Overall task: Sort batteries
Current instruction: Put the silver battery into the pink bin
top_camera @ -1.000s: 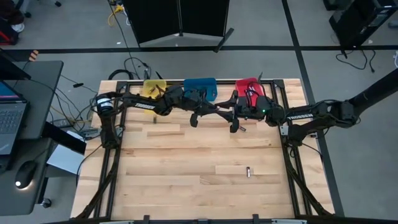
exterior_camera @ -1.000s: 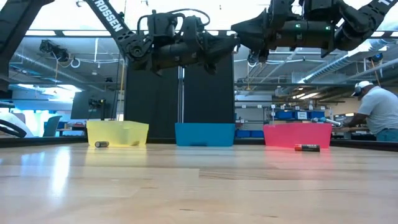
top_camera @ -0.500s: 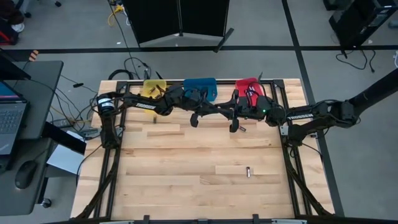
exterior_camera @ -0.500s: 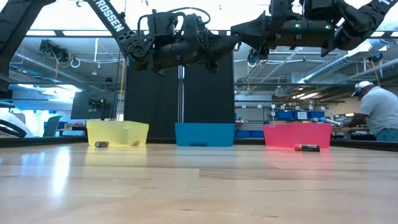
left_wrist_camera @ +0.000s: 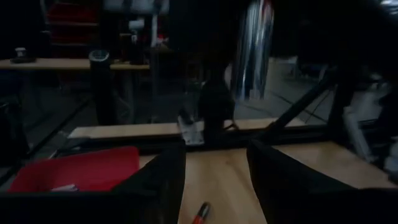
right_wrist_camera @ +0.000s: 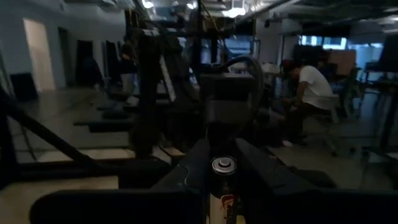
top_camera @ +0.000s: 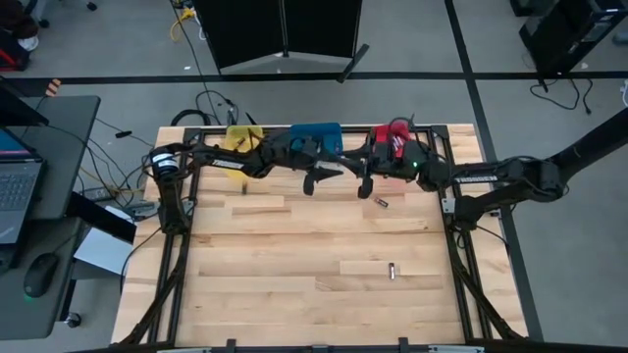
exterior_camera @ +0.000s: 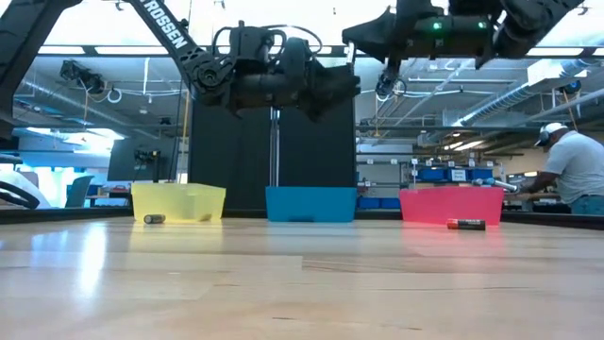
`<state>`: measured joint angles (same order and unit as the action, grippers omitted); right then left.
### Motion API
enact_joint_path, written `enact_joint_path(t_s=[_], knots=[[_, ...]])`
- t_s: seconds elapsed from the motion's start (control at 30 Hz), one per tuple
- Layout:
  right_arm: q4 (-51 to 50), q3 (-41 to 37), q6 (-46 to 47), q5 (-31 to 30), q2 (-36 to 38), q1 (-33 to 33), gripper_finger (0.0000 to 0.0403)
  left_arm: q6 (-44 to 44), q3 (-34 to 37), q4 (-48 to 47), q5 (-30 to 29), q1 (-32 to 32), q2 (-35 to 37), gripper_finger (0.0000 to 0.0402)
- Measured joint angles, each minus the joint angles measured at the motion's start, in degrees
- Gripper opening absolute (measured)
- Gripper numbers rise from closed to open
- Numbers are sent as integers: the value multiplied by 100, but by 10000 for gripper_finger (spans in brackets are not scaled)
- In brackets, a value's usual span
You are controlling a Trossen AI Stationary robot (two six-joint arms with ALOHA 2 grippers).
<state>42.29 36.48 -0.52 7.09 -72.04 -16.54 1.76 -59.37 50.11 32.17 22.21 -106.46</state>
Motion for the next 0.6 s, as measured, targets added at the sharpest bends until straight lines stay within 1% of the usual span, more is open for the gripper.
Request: enact_joint_path(t_s=[0.07,0.13,0.23,0.33,0.37,0.4,0.5,0.6], knots=[[-530,252,-75,-5,78,-118,64,-144,2,-166,-107,56,12,181],[-1266,499,-136,-193,194,-265,64,-173,6,-269,-101,108,12,181],[-2677,894,-263,-874,409,-515,64,-200,9,-336,-74,149,12,182],[-4177,1210,-213,-1636,570,-819,64,-477,12,-671,-82,158,68,182],[-4616,1260,-127,-1805,606,-941,64,-639,15,-791,-111,157,114,183],[-4975,1282,-16,-1911,630,-1076,64,-796,15,-953,-196,156,203,183],[-5786,1265,338,-1950,604,-1582,64,-1291,13,-1667,-559,149,526,183],[-6082,1071,483,-1946,378,-2106,64,-1639,15,-2385,-871,140,876,183]])
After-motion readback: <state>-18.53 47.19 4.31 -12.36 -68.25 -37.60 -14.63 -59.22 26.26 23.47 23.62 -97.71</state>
